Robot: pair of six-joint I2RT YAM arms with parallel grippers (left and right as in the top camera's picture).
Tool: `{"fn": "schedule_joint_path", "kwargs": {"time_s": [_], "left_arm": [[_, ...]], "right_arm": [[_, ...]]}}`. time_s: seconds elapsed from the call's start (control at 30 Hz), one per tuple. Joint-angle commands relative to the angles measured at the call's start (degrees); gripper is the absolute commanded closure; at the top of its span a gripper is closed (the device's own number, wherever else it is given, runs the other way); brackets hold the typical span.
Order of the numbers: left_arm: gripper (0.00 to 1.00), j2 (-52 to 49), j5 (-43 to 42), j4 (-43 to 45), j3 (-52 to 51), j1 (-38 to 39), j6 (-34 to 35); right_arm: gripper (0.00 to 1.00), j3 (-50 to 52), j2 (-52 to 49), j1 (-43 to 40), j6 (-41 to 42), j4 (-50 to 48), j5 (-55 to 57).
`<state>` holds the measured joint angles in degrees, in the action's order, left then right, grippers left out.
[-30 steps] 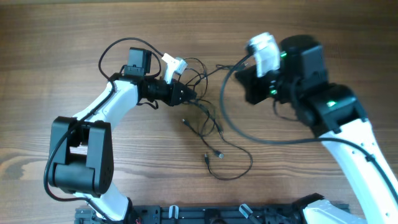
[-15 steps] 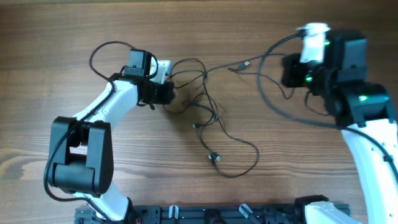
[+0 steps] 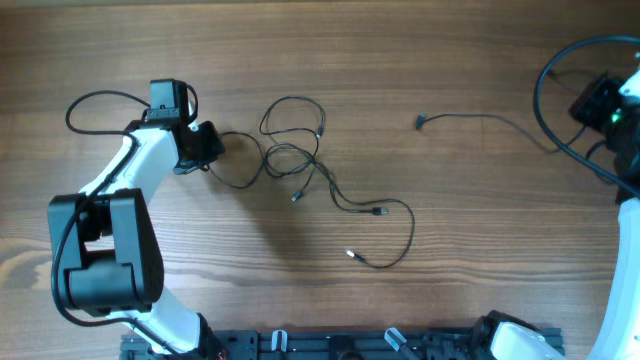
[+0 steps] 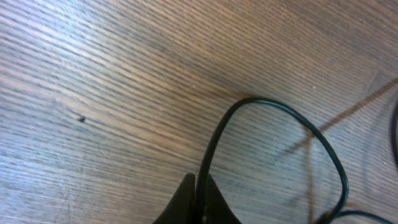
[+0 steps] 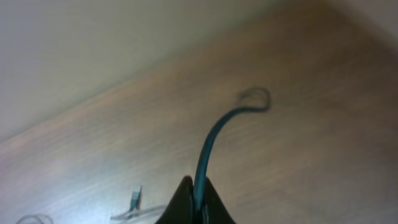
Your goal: Untangle cables
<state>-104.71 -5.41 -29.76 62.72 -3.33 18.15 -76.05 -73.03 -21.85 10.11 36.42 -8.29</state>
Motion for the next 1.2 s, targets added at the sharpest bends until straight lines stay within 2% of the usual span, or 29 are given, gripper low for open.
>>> {"fn": "schedule_joint_path", "kwargs": {"time_s": [0.0,0.13,0.23,0.33,0.57,0.63,0.7,0.77,0.83,1.03,1.1,1.17], "left_arm": [[0.96,0.0,-2.19,-0.55,0.07,0.11,0.79],[0.96,0.0,-3.13,-1.16,0.07,0.11,0.79],[0.96,0.0,-3.13,-1.11,0.07,0.11,0.81],[0.96,0.0,-3.13,-1.11,0.07,0.11,2.47],[0.96,0.0,-3.1,-1.11,0.07,0.11,3.41],[0.96,0.0,-3.13,-1.11,0.07,0.11,3.74],[0.96,0.0,-3.13,-1.11,0.07,0.11,3.85],[0.96,0.0,-3.1,-1.11,0.07,0.11,5.11],[0.96,0.0,-3.1,-1.09,0.07,0.11,5.31],[0.96,0.0,-3.1,-1.11,0.07,0.11,5.29],[0.96,0.0,-3.13,-1.14,0.07,0.11,5.31],[0.96,0.0,-3.13,-1.14,0.07,0.11,5.31]], "right_arm": [[0.96,-1.62,1.25,-1.16,1.01,-7.15,9.27],[0.96,-9.18,1.25,-8.72,-0.79,-8.17,14.69],[0.96,-14.47,1.25,-16.2,-9.68,-12.66,18.67],[0.96,-14.53,0.11,-20.94,-20.72,-18.78,19.5],[0.96,-14.21,-12.07,-22.53,-18.23,-11.76,18.69],[0.96,-14.21,-16.5,-22.53,-13.94,-10.82,16.48],[0.96,-14.21,-18.16,-22.53,-14.25,-13.03,9.33],[0.96,-14.27,-17.77,-22.53,-13.99,-19.34,2.71],[0.96,-14.27,-16.74,-22.53,-13.94,-24.17,0.9],[0.96,-14.27,-17.53,-24.96,-14.82,-32.11,9.46],[0.96,-14.25,-18.91,-27.41,-14.6,-30.25,12.0],[0.96,-14.25,-21.38,-30.12,-14.6,-23.87,12.81]]}}
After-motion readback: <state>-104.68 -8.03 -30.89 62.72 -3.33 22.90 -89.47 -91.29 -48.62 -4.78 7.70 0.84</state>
